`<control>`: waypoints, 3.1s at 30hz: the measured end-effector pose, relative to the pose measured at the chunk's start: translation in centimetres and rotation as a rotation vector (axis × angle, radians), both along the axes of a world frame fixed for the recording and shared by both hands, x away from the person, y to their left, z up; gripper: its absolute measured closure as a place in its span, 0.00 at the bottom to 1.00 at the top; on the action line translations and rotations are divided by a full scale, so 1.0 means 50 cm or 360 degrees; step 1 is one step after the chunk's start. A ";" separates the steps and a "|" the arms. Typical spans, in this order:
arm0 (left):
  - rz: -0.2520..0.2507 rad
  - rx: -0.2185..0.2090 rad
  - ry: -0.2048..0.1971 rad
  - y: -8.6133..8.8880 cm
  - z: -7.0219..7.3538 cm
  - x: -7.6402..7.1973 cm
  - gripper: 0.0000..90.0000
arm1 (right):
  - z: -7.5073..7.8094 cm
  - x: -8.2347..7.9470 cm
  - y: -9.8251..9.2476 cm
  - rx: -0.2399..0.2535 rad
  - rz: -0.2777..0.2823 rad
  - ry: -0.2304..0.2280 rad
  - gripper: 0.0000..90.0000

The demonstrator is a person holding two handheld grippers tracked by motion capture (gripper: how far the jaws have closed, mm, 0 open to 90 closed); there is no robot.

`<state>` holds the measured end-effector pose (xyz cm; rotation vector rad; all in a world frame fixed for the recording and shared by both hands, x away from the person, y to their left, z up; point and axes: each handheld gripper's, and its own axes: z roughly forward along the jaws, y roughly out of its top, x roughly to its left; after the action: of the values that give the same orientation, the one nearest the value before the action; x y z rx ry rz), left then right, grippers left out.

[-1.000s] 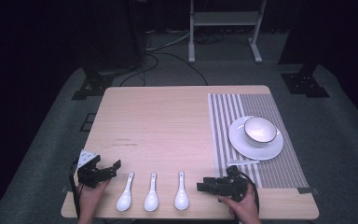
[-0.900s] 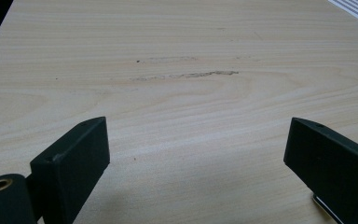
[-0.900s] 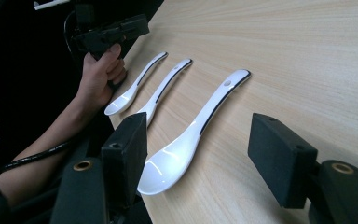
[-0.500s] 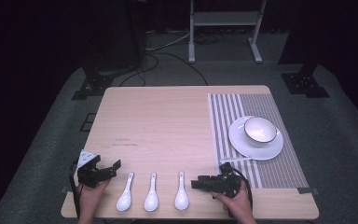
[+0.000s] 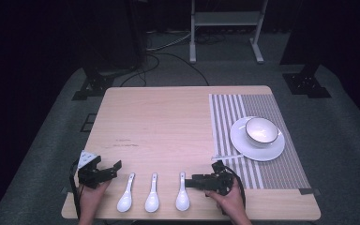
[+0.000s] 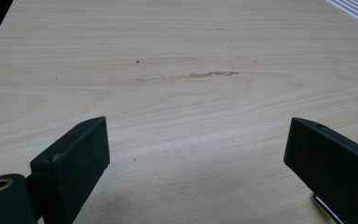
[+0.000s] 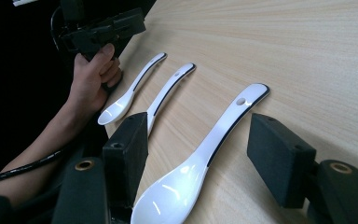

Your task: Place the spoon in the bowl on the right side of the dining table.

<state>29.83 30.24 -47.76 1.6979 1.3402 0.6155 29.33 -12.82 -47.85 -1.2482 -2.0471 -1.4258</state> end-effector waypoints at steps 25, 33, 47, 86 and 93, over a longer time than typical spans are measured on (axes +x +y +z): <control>-0.0004 -0.0001 -0.0001 0.000 0.000 0.001 0.06 | -0.026 0.035 0.038 -0.0055 -0.0061 0.0126 0.45; -0.0003 0.0002 -0.0001 0.000 0.000 0.001 0.06 | -0.020 0.041 0.054 -0.0136 -0.0107 0.0099 0.52; -0.0005 0.0002 -0.0002 0.000 0.000 0.000 0.06 | 0.005 0.015 0.115 -0.0552 -0.0207 -0.0212 0.70; -0.0001 0.0005 0.0000 0.000 0.000 0.002 0.06 | 0.100 0.018 -0.024 -0.0088 -0.0233 -0.0127 0.94; -0.0001 0.0004 0.0000 0.000 0.000 0.001 0.06 | 0.115 0.023 -0.055 -0.0026 -0.0281 -0.0127 0.94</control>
<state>29.91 30.22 -47.74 1.7002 1.3397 0.6173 30.50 -15.57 -42.09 -1.4311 -2.0466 -1.5633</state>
